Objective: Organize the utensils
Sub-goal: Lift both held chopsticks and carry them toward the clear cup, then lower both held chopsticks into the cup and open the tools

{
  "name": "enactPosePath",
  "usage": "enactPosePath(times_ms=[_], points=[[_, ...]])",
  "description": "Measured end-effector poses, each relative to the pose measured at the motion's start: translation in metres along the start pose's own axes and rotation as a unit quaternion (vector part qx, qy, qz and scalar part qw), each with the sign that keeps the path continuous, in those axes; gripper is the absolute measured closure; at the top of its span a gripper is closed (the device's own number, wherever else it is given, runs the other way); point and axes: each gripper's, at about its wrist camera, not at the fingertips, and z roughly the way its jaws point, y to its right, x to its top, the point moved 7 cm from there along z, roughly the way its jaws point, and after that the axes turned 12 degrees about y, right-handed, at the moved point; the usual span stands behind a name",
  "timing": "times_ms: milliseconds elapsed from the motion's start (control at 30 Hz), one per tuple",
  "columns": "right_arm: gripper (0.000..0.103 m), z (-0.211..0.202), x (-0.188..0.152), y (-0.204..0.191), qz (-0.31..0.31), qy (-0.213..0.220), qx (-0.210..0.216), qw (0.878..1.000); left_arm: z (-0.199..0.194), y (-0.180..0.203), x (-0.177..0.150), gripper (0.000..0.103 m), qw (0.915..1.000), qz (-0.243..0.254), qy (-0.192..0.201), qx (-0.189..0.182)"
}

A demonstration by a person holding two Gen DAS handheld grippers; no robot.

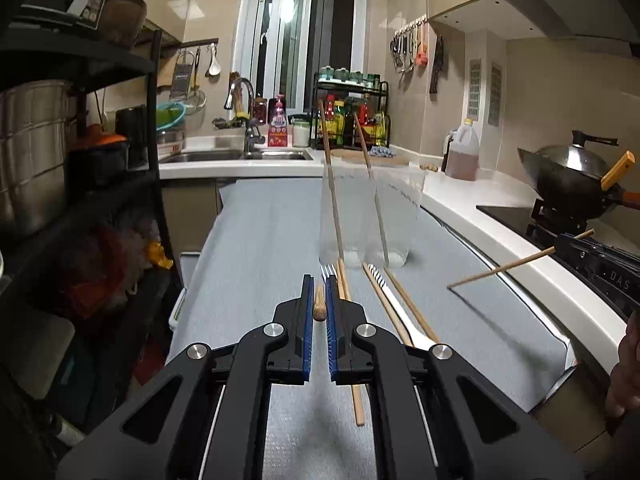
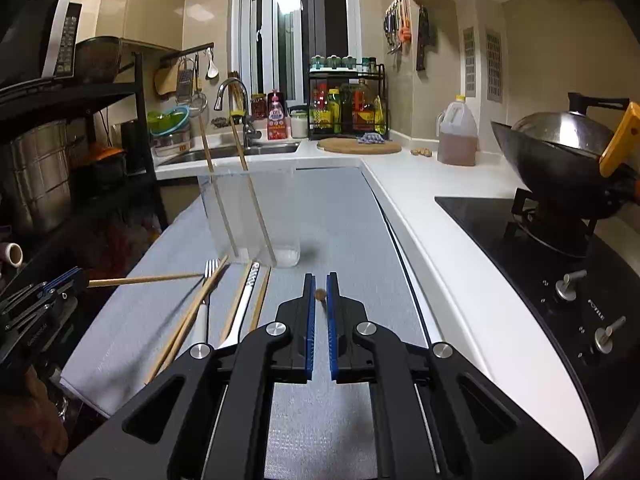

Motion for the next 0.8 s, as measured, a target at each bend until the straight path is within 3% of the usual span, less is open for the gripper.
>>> enactPosePath(times_ms=[300, 800], points=[[0.097, 0.011, 0.04, -0.016, -0.002, 0.016, 0.027, 0.999, 0.016, -0.006, 0.056, 0.097, 0.9998, 0.002, 0.02, -0.008], [0.097, 0.044, 0.106, -0.037, 0.011, 0.0, 0.066, 0.998, 0.059, -0.023, 0.109, 0.097, 0.9989, -0.027, -0.032, -0.023]])
